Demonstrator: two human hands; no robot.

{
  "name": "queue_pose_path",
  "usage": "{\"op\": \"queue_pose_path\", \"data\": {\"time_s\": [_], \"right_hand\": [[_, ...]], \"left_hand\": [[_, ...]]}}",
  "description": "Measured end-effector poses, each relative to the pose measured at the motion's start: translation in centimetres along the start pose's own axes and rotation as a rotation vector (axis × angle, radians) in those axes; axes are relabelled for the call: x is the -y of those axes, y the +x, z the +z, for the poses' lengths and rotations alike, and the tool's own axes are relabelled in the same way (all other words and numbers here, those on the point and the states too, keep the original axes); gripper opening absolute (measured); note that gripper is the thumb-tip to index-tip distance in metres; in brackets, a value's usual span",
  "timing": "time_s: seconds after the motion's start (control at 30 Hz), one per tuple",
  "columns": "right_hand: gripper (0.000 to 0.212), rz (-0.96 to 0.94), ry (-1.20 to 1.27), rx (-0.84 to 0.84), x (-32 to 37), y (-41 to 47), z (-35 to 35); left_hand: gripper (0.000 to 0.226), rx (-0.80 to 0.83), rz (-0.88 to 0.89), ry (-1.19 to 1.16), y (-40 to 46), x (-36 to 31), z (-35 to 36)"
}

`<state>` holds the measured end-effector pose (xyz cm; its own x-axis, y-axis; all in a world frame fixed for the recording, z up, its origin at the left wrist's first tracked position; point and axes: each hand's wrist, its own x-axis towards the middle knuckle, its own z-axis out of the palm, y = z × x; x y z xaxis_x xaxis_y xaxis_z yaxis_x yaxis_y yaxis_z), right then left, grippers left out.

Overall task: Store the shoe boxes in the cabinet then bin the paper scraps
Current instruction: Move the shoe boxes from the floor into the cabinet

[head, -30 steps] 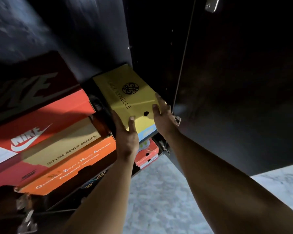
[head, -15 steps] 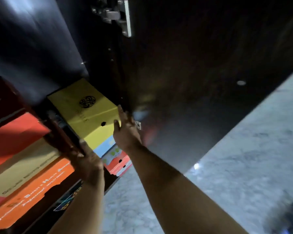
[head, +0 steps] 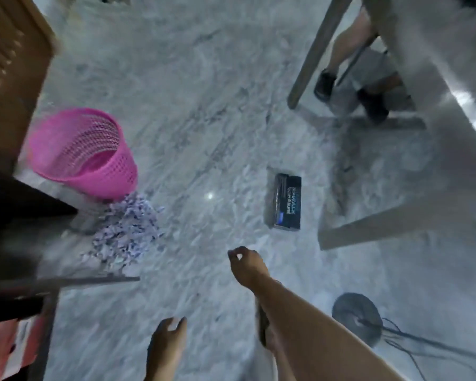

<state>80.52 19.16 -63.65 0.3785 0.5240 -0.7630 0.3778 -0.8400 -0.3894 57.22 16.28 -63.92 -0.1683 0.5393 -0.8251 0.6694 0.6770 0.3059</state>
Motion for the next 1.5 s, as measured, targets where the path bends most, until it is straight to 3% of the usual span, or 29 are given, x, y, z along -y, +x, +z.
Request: {"op": "queue_pose_path", "data": {"time_s": [0.13, 0.3, 0.4, 0.6, 0.73, 0.83, 0.97, 1.3, 1.5], "right_hand": [[0.052, 0.143, 0.126, -0.116, -7.6, 8.5, -9.0], [0.045, 0.236, 0.245, -0.192, -14.4, 19.2, -15.2], [0.046, 0.273, 0.296, -0.214, -18.2, 27.1, -15.9], [0.07, 0.299, 0.434, -0.247, -22.8, 40.7, -14.8], [0.062, 0.217, 0.572, -0.199, -24.0, 43.4, -12.3], [0.057, 0.171, 0.642, -0.212, -24.4, 41.8, -11.1], [0.053, 0.12, 0.682, -0.182, -22.9, 37.0, -10.7], [0.049, -0.014, 0.548, -0.073, -14.2, 22.7, -10.1], [0.067, -0.031, 0.481, 0.047, -8.7, 8.5, -7.6]], "left_hand": [[0.038, 0.079, 0.194, 0.141, 2.6, -12.8, 8.3], [0.042, 0.196, 0.292, 0.178, 10.3, -24.3, 19.9], [0.043, 0.271, 0.305, 0.22, 16.6, -27.7, 27.4], [0.061, 0.455, 0.263, 0.169, 28.6, -32.1, 39.4], [0.059, 0.54, 0.285, 0.118, 30.5, -31.9, 42.6], [0.061, 0.502, 0.287, 0.127, 29.6, -30.5, 42.1], [0.04, 0.454, 0.265, 0.082, 27.0, -28.8, 38.6], [0.046, 0.256, 0.244, -0.02, 15.3, -23.2, 26.1], [0.043, 0.134, 0.21, -0.143, 3.6, -16.2, 15.1]]}}
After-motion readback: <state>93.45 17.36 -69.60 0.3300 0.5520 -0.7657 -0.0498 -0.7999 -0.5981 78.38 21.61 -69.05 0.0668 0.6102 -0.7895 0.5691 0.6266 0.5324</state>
